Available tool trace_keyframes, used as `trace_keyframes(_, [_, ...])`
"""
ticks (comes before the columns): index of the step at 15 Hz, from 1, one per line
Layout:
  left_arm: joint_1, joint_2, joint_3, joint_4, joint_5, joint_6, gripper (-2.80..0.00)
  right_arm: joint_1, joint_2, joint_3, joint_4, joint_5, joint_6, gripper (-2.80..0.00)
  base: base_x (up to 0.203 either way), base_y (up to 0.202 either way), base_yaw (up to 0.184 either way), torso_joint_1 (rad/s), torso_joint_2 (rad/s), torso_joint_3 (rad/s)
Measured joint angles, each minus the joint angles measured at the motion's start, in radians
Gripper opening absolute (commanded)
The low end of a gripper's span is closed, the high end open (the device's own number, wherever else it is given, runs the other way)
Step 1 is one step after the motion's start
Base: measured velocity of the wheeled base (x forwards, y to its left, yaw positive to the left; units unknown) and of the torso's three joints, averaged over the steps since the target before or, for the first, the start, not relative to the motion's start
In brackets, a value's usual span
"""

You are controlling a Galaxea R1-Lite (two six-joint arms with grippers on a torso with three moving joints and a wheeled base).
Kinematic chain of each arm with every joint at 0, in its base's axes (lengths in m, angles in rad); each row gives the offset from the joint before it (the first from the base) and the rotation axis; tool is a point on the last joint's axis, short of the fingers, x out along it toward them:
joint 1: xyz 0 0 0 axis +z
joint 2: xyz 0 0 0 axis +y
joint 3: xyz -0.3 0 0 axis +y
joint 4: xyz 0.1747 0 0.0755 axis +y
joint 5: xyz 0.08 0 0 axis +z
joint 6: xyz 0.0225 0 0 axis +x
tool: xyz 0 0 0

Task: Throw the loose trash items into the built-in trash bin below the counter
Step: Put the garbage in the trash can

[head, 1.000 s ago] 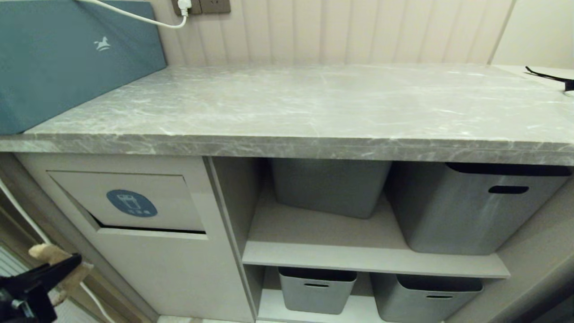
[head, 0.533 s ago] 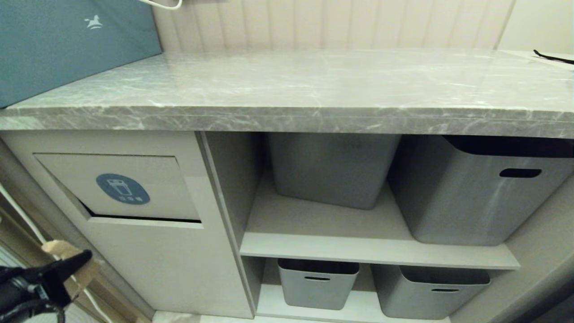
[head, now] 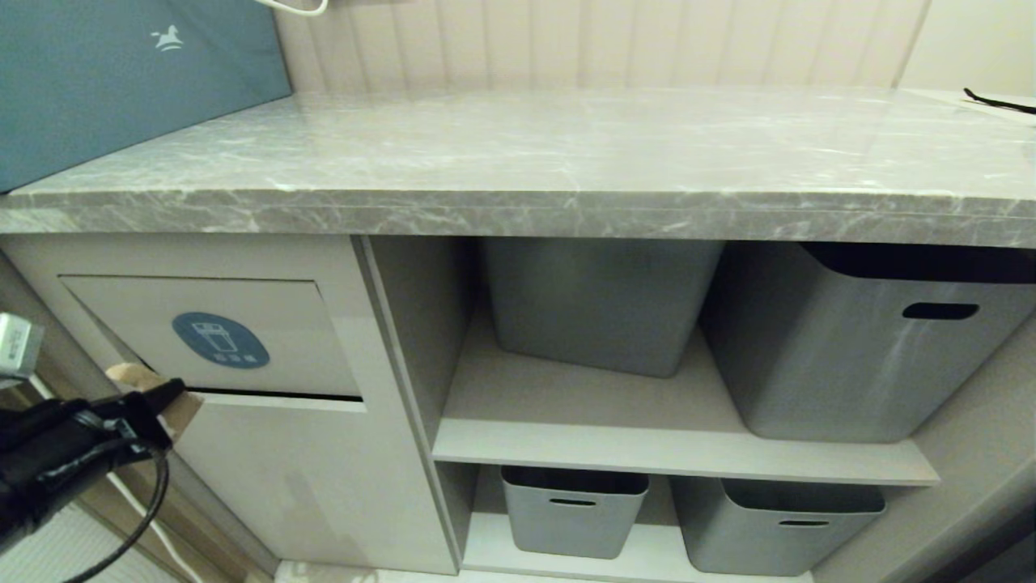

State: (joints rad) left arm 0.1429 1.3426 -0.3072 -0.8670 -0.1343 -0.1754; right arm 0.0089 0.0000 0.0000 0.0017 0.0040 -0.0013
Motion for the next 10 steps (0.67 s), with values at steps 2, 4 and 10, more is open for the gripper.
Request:
trace_keyframes(2, [0.028,0.107,-0.002,-0.099,0.02,-0.018,-2.8,0.0,0.0,0.0,0.0,0.0,0.0,-2.8,0.0,0.0,0.0,0.0,0.0,0.0])
trace_keyframes(4, [0.082,0.224,-0.009,-0.239,0.029,-0.04,-2.8,0.0,0.0,0.0,0.0,0.0,0.0,-2.8,0.0,0.0,0.0,0.0,0.0,0.0])
trace_keyframes(10, [0.145,0.489,-0.032,-0.617,0.021,-0.058,-2.8,0.0,0.0,0.0,0.0,0.0,0.0,-2.8,0.0,0.0,0.0,0.0,0.0,0.0])
